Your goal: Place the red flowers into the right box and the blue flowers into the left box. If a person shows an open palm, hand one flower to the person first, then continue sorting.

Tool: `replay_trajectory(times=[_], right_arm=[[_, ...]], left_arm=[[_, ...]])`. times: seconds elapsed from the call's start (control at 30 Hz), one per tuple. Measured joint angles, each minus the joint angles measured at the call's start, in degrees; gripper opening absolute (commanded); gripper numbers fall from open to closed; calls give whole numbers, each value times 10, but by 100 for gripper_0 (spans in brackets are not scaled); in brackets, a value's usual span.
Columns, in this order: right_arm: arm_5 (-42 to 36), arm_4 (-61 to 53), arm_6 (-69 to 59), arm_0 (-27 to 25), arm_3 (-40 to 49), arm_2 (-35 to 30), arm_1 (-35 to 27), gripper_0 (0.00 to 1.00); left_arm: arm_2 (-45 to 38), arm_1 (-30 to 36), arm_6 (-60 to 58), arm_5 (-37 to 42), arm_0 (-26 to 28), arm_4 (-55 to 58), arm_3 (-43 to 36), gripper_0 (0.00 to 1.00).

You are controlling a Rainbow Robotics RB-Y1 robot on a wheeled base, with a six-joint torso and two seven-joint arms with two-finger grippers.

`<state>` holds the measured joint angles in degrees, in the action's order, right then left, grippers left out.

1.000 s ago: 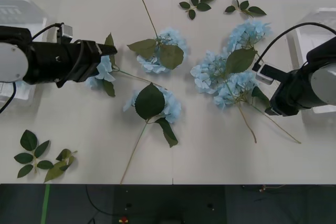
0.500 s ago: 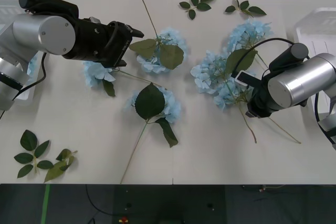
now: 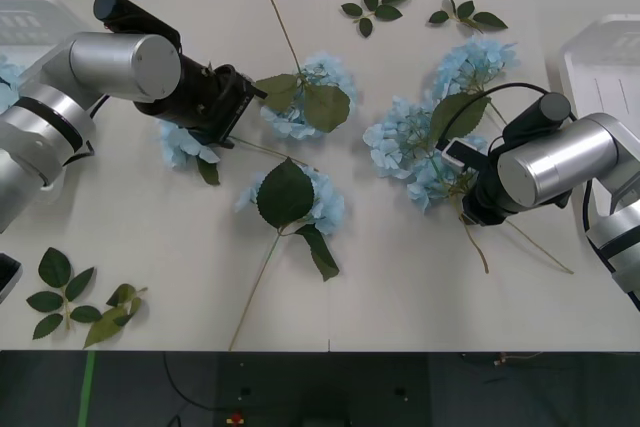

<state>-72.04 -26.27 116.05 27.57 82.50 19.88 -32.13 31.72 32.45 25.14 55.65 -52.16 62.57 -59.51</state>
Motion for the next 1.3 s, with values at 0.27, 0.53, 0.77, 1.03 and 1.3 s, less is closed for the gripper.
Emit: replay_trajectory(times=[0.27,0.53,0.77,1.03,1.3], right_arm=[[8,0,0,10,-23,1,2,100],[14,11,0,14,-29,2,2,55],[37,10,-2,23,-51,8,2,1],[45,5,-12,28,-62,10,2,0],[-5,-84,-12,47,-66,10,-19,0]], left_arm=[[31,-9,-22,9,-20,-2,57,100],[47,-15,-26,92,-48,-59,76,100],[49,-23,-26,96,-51,-71,76,100],[89,-47,-26,94,-53,-123,79,100],[108,-88,-23,94,-54,-190,116,100]])
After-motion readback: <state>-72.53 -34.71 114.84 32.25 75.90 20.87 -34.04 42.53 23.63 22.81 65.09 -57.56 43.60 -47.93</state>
